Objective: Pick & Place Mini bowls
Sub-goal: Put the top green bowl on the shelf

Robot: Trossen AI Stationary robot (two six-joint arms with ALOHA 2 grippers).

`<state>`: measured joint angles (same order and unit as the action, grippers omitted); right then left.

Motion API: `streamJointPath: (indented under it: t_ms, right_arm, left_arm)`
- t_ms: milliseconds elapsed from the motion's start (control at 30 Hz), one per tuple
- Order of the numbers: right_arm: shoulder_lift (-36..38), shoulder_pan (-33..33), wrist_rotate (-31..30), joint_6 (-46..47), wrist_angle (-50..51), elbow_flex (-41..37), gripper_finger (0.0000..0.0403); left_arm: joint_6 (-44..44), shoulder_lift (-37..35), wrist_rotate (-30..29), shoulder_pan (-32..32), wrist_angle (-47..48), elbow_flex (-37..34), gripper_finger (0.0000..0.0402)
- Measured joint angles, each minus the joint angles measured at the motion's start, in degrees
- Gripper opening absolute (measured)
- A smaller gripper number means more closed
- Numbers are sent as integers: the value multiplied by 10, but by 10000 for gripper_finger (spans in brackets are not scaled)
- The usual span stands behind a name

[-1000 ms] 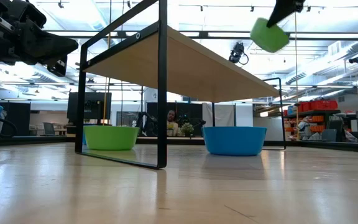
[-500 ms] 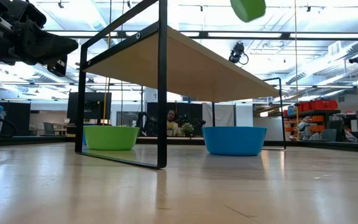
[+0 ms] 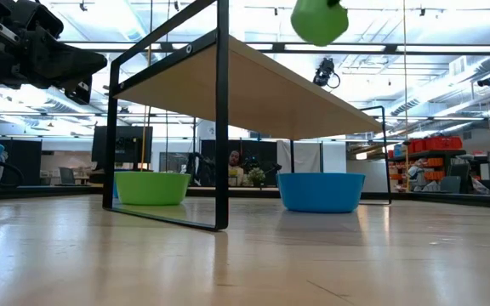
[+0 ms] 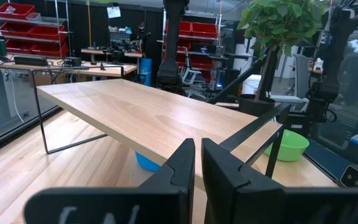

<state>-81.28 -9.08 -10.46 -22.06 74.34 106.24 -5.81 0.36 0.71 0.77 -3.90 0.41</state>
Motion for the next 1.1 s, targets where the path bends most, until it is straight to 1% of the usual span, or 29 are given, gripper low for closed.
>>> streamJointPath:
  t_ms: [133, 267, 433, 667, 900, 1100]
  right_arm:
    - [-22, 0, 3, -87, 44, 0, 0]
    - [-42, 0, 46, -178, 66, 0, 0]
    - [-65, 0, 85, -253, 67, 0, 0]
    - [-93, 0, 84, -290, 82, -8, 0]
    - [-92, -1, 81, -288, 60, -79, 0]
    - [-90, -10, 68, -295, 37, -112, 0]
  left_arm:
    - [0, 0, 0, 0, 0, 0, 32]
    - [0, 0, 0, 0, 0, 0, 32]
    - [0, 0, 0, 0, 0, 0, 32]
    - [0, 0, 0, 0, 0, 0, 32]
    - [0, 0, 0, 0, 0, 0, 32]
    - [0, 0, 0, 0, 0, 0, 32]
